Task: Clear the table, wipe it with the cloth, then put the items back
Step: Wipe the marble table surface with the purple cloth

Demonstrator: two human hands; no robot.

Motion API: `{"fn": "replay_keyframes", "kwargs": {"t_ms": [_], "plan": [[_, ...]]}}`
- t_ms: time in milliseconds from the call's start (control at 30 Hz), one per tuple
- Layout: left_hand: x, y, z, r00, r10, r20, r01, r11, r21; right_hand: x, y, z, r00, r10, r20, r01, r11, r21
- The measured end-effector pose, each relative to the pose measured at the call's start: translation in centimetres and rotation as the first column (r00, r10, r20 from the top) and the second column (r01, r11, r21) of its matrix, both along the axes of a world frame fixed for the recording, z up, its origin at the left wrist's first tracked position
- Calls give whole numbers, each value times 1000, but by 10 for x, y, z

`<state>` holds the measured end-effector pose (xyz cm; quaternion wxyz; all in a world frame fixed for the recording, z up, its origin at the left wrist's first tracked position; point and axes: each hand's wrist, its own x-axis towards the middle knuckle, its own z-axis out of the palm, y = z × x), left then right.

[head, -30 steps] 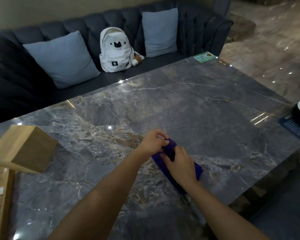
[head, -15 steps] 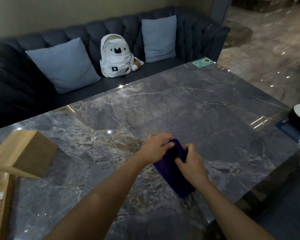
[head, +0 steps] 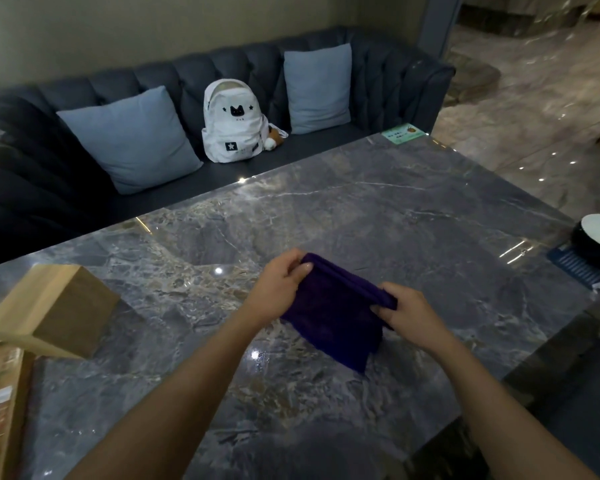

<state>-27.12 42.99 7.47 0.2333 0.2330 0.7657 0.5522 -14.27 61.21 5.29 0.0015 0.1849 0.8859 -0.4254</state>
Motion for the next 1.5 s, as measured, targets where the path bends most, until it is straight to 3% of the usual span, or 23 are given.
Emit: {"fn": "replay_keyframes", "kwargs": {"t_ms": [167,267,367,500,600,667,733,800,900,967,1100,1233,1400,1500], "plan": [[14,-35,12,971,-70,228,78,997,-28,4,10,34,908,310,282,-184,900,-395],[19,-46,8,937,-53,345,72,997,-41,-3,13,39,852,388,351,-197,859,-472],[18,-45,-7,902,56,427,-6,993,-117,-20,9,21,885,294,362,-165,924,-345],[15,-30,-32,896,215,390,-145,969,-201,-40,1,-21,951,68,301,-50,997,-66],[12,-20,-41,921,232,313,-162,958,-235,-38,-12,-40,980,-43,195,-14,959,283],[12,-17,-44,920,266,288,-199,950,-240,-30,-28,-43,998,-29,55,6,924,383],[12,-15,-46,900,315,301,-255,941,-223,-25,-48,-44,998,35,48,-51,929,366],[13,-13,-47,884,344,317,-290,935,-205,-22,-69,-49,984,78,161,-128,938,323],[13,-12,-49,873,378,309,-324,922,-213,-22,-97,-59,956,41,291,-104,974,203],[13,-9,-52,874,385,297,-329,918,-221,-24,-108,-67,944,9,330,-90,969,231],[16,-3,-51,880,359,310,-307,929,-205,-27,-113,-73,961,-136,240,67,959,275],[18,-12,-58,857,340,387,-314,940,-130,-36,-124,-81,966,-125,224,73,971,227],[21,-23,-47,893,234,384,-241,970,-31,-39,-120,-80,969,-172,177,171,985,20],[21,-58,-49,928,272,255,-265,962,-61,-37,-121,-72,956,-229,185,253,961,-112]]}}
